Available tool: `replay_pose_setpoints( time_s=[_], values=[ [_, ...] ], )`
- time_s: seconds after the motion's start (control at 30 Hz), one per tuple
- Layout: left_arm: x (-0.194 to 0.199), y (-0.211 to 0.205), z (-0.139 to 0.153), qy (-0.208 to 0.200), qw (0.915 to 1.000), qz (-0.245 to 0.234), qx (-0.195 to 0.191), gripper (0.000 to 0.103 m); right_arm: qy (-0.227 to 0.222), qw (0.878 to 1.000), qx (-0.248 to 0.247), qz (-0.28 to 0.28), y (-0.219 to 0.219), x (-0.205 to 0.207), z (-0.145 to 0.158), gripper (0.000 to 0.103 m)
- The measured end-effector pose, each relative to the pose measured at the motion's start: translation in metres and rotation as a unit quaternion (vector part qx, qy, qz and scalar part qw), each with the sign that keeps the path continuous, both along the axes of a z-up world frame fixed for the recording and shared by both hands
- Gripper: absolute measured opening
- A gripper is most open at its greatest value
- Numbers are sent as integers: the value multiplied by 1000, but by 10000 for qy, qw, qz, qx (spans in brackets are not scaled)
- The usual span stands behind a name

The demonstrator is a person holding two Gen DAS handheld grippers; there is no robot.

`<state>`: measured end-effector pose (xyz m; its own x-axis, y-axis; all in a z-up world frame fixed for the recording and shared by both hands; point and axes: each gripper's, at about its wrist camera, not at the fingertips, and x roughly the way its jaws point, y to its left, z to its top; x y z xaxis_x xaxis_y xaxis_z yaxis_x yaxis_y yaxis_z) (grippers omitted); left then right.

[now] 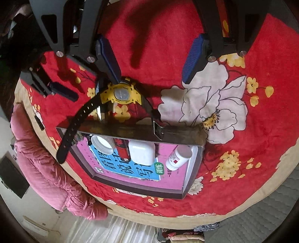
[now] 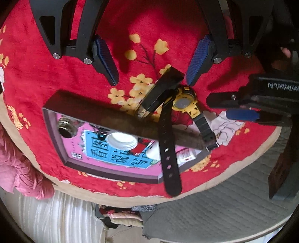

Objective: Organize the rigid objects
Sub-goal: 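Close the left gripper on the watch case while the right gripper pinches the strap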

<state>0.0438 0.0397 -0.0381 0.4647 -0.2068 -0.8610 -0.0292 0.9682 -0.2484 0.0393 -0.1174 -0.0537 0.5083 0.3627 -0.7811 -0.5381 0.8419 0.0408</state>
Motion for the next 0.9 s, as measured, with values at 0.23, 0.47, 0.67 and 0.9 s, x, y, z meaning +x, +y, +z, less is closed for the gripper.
replay_pose_setpoints(
  time_s=[0.23,0.47,0.67,0.9],
  values=[
    [9,4,-8,30,9999,94,-65,67,-57,9998,-206,42,11,4,-13,76],
    [12,2,-11,36,10000,64,-55,67,-9,9998,-168,-116,2,11,-13,77],
    [13,3,-13,27,9999,95,-102,67,111,9994,-133,-287,-9,13,-10,77],
    [17,9,-16,5,9994,182,-291,67,121,9983,-105,-557,-20,17,-8,77]
  ],
)
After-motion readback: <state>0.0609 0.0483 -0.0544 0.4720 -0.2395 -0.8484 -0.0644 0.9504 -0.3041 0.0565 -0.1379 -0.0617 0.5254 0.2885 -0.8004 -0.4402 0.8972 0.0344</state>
